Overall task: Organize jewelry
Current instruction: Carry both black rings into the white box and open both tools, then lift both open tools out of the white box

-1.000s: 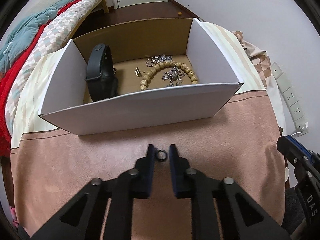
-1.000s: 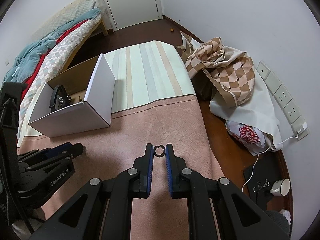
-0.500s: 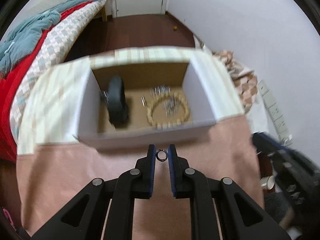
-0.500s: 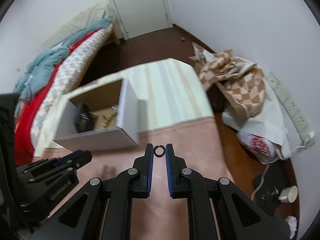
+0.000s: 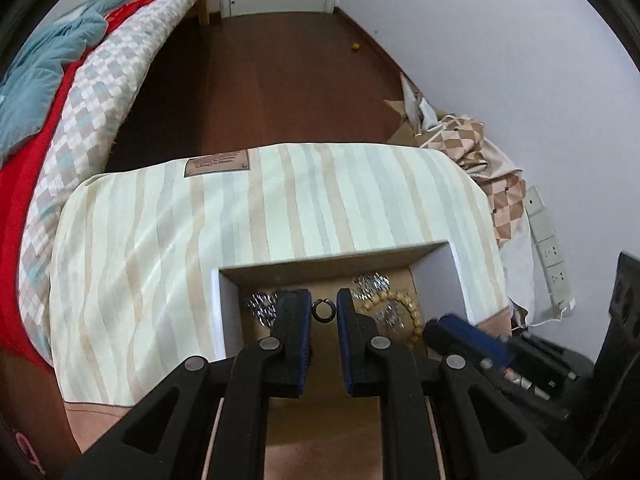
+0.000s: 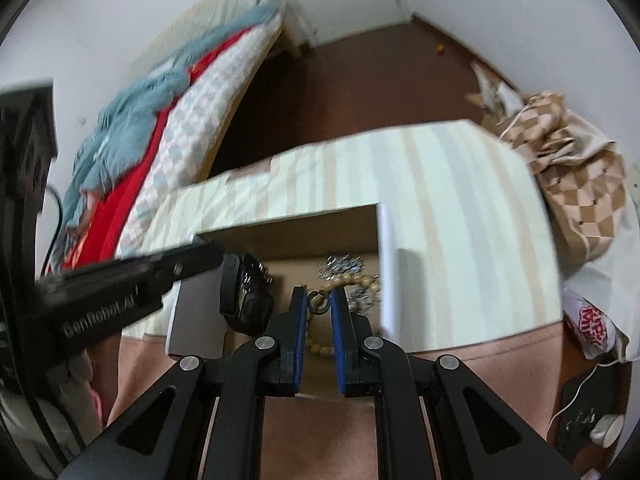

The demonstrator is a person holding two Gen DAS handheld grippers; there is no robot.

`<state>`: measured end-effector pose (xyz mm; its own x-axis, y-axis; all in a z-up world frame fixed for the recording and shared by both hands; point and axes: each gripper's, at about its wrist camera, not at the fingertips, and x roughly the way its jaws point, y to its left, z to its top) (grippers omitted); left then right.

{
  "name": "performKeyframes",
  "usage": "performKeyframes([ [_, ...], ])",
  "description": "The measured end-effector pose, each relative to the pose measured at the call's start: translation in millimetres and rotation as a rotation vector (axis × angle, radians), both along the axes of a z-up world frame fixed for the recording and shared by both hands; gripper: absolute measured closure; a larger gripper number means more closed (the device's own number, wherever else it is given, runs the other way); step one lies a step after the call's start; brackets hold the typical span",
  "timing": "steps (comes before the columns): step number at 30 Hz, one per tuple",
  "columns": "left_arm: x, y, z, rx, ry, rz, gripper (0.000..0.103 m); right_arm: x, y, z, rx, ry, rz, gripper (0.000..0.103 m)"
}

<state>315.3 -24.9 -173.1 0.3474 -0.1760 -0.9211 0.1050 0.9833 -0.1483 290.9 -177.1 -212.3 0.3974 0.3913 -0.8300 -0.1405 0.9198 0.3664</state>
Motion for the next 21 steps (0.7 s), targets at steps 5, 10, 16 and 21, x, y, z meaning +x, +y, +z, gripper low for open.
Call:
performKeyframes([
  [5,8.9,6.4,9.5,0.010,-0.009,0.029,0.084,7.3,0.0,-4.0,0.010,0.046,-0.004,0.073],
  [10,-0.4,19.7,22.4,0.038,-0.063,0.073,0.046,-1.4,-14.4,6.9,0.017,0.020,-0.033,0.063],
  [16,-31.2,38.0,24.6,0.086,-0.104,0.133,0.025,-17.5,-23.8,19.6,-0.081,-0.008,-0.058,0.044],
  [21,-64.6,42.4,17.7,0.151,-0.106,0.172,0.000,-33.2,-18.1,23.1,-0.247,-0.026,-0.049,0.013],
])
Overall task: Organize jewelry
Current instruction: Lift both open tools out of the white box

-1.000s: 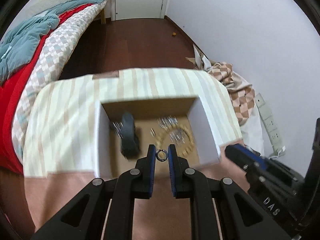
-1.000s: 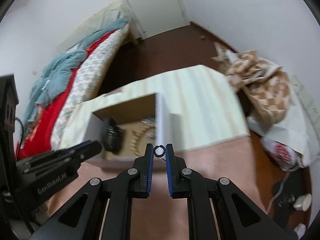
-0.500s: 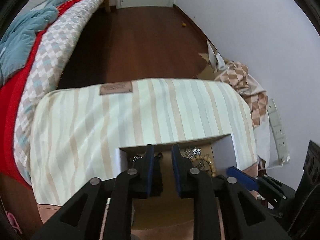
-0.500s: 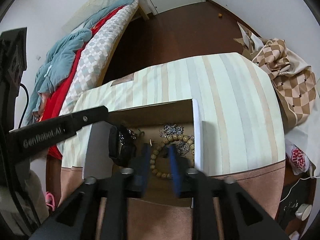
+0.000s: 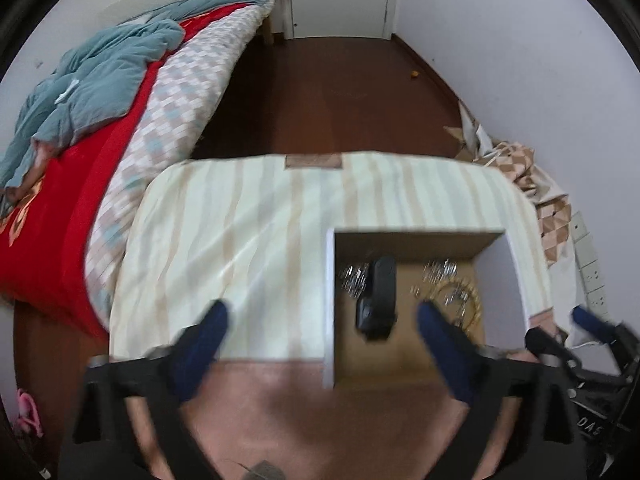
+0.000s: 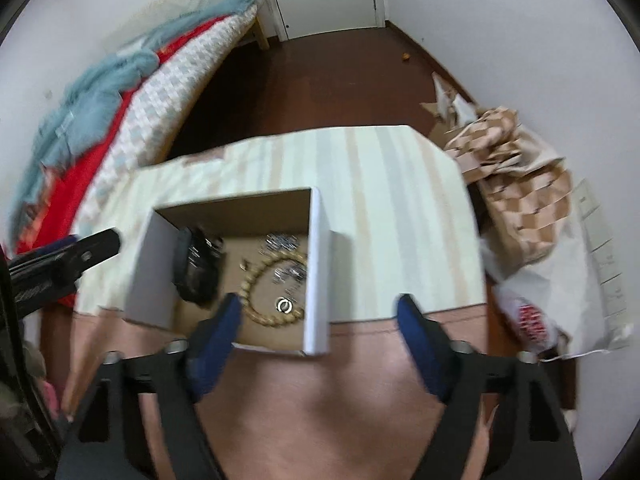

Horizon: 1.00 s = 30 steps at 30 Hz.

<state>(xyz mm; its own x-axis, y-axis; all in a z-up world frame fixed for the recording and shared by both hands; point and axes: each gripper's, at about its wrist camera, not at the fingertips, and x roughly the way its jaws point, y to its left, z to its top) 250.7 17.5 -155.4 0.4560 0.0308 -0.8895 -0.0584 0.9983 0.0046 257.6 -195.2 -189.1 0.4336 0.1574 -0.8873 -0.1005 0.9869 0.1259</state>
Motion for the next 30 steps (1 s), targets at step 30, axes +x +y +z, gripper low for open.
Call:
performKeyframes([
  [30,-179.1,-11.6,155.7,0.033,-0.228,0.063,0.000,-167.9,-6.4,188.8,-0.115,-0.259,-0.028,0.000],
])
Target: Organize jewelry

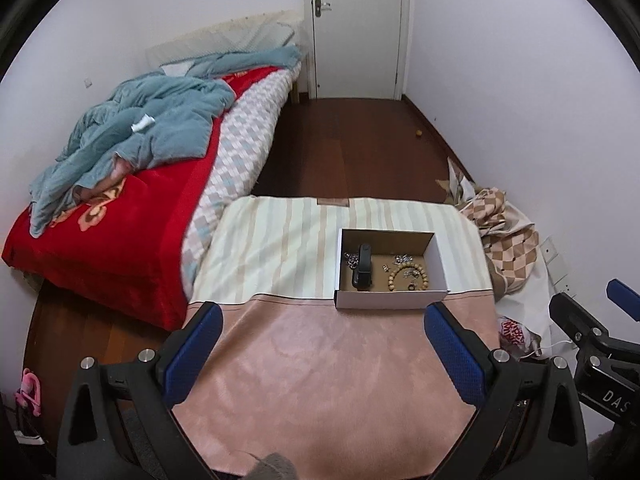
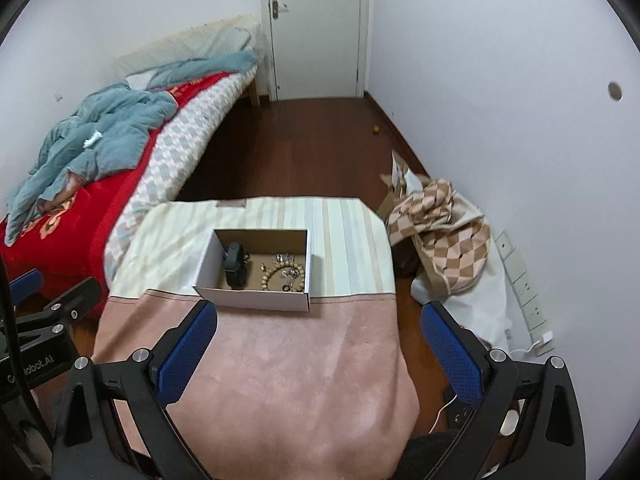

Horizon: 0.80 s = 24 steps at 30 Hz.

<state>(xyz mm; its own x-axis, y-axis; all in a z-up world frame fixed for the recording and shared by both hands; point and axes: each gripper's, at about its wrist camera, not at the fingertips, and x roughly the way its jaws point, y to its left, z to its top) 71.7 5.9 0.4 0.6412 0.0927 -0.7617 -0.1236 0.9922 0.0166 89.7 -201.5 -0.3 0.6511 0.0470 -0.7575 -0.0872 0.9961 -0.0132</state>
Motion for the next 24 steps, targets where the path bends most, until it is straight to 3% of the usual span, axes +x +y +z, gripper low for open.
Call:
performKeyframes([
  [12,-46.0,10.2,40.6,-0.026,-0.036,0.034,0.000,-57.7,5.9,64.6,-0.001,-0.081,0.041,0.000],
  [24,-20.8,5.3,44.0,-0.015,-0.005,0.049,0.000,-34.3,6.8,79.3,-0.026,-0.056,0.014,0.000],
])
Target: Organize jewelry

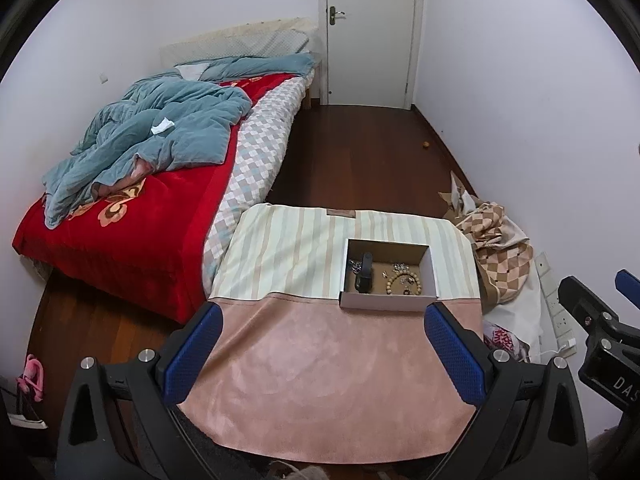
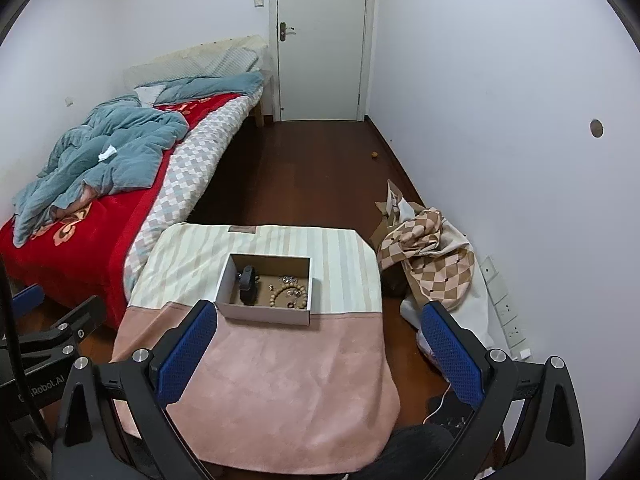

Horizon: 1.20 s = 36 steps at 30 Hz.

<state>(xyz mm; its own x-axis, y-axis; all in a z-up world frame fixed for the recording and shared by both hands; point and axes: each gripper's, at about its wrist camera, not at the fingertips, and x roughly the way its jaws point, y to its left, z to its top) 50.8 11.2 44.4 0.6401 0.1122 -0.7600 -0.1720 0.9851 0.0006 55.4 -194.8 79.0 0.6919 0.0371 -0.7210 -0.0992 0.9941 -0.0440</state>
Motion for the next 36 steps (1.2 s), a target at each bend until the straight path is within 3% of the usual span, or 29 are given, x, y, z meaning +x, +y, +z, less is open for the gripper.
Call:
performKeyframes([
  [18,57.3,-3.6,-27.1,0.021,0.102,0.005,0.000,71.4,-2.4,-39.6,-0.029,0.104,-0.033,0.000],
  [36,62.2,-4.7,-31.1,0.014,0.118,-0.005,0.000,80.1,0.1,-46.1,-0.045,0.127,-0.026,0.000],
])
